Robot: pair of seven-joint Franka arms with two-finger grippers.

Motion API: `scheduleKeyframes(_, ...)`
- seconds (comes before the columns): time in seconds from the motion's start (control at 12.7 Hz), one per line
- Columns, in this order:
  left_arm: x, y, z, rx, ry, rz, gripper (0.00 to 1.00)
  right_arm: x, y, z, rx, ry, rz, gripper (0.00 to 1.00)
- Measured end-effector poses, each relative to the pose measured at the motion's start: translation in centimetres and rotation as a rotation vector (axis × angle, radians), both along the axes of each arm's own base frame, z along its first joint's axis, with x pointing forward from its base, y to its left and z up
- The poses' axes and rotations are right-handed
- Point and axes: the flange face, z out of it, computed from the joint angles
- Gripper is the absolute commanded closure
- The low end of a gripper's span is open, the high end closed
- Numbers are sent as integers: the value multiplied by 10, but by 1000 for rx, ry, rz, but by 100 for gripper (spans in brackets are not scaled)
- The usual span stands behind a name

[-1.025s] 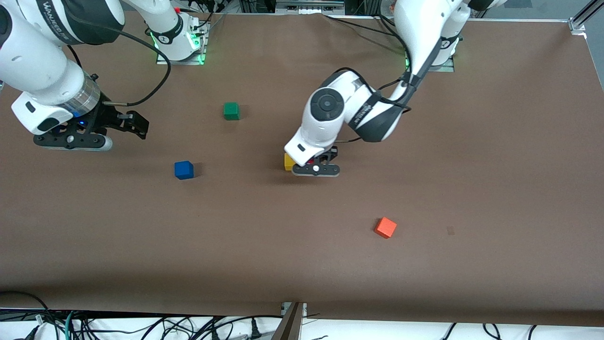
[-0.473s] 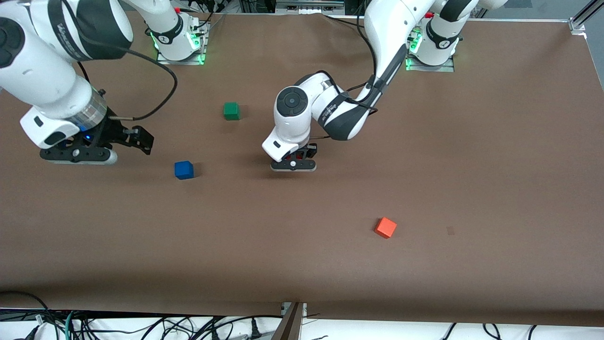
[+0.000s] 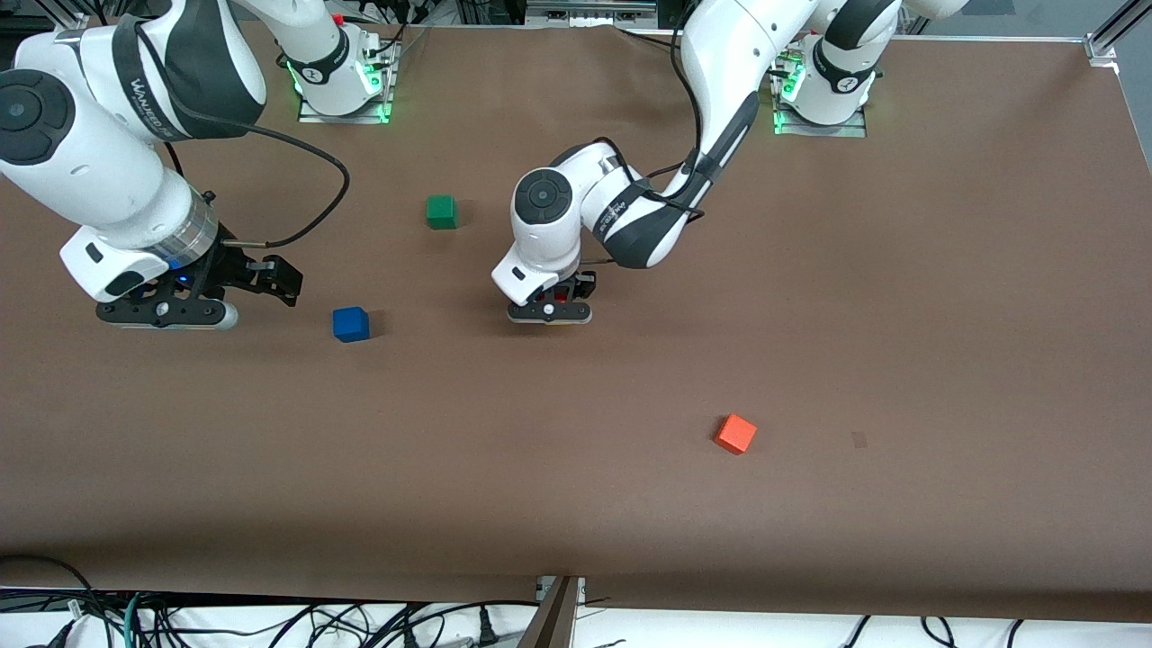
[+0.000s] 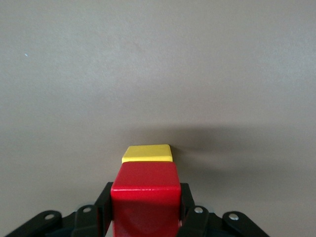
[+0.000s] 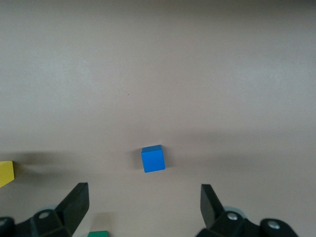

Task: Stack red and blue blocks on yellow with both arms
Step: 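Lower the red cube onto the yellow cube while the right gripper reaches blue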

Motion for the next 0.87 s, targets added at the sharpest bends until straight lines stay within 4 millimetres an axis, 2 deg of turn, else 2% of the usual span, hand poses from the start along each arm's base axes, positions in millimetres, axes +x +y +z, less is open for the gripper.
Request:
scheduleKeyframes(0.39, 1, 1, 0, 3, -2, 3, 100, 0, 1, -3, -2, 9, 1, 0)
scheduleKeyframes(0.87, 4, 3, -3, 8, -2, 20, 100, 7, -2, -29, -14, 50, -7, 0)
